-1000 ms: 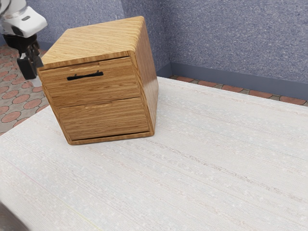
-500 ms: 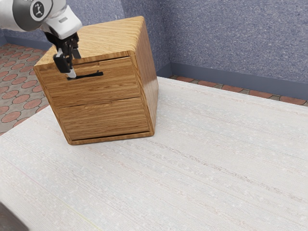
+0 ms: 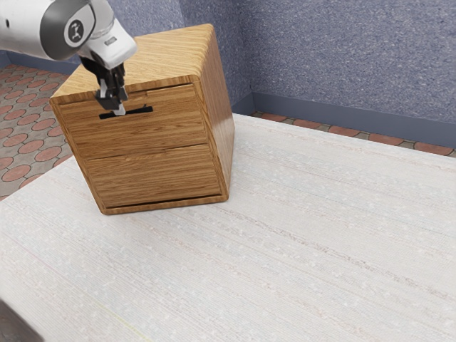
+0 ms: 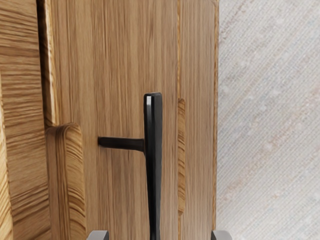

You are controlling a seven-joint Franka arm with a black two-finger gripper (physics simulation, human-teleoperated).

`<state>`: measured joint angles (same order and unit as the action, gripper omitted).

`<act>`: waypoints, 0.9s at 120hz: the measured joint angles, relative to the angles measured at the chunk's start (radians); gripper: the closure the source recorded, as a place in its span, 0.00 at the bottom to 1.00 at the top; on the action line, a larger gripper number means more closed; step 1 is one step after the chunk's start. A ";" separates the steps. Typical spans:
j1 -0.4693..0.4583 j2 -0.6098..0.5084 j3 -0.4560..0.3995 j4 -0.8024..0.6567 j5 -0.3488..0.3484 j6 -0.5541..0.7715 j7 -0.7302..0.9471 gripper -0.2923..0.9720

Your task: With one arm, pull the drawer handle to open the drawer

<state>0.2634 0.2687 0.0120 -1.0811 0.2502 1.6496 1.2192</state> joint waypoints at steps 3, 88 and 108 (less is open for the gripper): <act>0.003 0.000 0.000 -0.002 -0.005 0.001 -0.004 0.62; -0.066 -0.230 0.058 -0.346 -0.103 0.061 -0.124 0.83; -0.091 -0.341 0.058 -0.488 -0.091 0.078 -0.144 0.79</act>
<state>0.1720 -0.0719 0.0705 -1.5692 0.1597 1.7280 1.0752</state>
